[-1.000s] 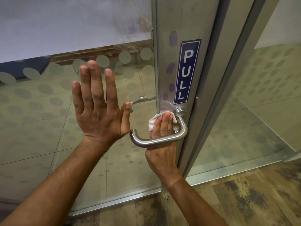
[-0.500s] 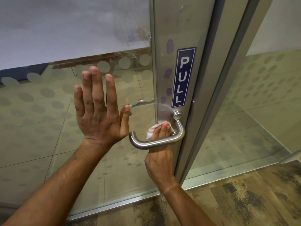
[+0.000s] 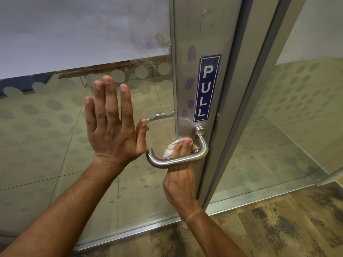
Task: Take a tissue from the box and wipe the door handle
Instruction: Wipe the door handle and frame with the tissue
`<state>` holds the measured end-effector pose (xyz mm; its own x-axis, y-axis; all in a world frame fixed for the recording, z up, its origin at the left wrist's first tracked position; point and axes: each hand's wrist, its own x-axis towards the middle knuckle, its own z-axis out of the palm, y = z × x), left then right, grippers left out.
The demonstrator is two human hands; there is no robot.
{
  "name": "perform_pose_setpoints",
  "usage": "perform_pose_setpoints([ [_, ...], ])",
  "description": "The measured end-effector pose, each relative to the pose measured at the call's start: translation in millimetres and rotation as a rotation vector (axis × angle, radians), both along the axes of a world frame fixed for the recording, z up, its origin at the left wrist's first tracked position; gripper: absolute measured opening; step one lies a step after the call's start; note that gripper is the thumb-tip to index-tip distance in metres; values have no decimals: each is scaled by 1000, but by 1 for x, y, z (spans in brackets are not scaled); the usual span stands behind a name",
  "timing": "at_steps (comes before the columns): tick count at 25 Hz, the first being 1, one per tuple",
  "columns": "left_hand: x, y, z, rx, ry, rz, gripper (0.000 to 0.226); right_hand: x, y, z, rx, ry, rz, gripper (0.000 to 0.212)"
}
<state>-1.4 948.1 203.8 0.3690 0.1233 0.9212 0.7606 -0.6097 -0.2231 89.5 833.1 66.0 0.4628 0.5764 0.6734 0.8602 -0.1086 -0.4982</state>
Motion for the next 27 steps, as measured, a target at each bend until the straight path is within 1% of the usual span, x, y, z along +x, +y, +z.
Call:
perform_pose_setpoints([
  [3,0,1,0,-7,3,0,72,3,12,23,7,-44,-41,101],
  [5,0,1,0,-10,0,-1,72,-3,11,28,29,-14,-54,102],
  [8,-1,0,-1,-1,7,10,72,-15,7,30,37,99,-81,88],
  [11,-2,1,0,-3,10,5,74,-22,15,35,14,231,-72,85],
  [13,-1,1,0,-2,20,4,79,-23,20,35,36,246,-78,86],
  [16,-1,2,-1,3,23,-8,82,-22,18,29,20,204,-87,86],
  [18,-2,1,-2,12,31,-2,82,-21,18,30,45,190,-80,79],
  [20,-2,3,-1,18,33,-8,81,-17,22,33,91,208,-86,66],
  [22,-1,3,-1,16,18,-16,77,-15,24,33,110,190,-115,63],
  [23,0,3,-1,13,14,-14,77,-15,25,31,103,188,-113,63],
  [26,-1,2,-2,14,20,-13,81,-23,18,26,75,222,-90,83],
  [27,-1,1,-2,11,21,-9,81,-25,17,27,82,234,-76,82],
])
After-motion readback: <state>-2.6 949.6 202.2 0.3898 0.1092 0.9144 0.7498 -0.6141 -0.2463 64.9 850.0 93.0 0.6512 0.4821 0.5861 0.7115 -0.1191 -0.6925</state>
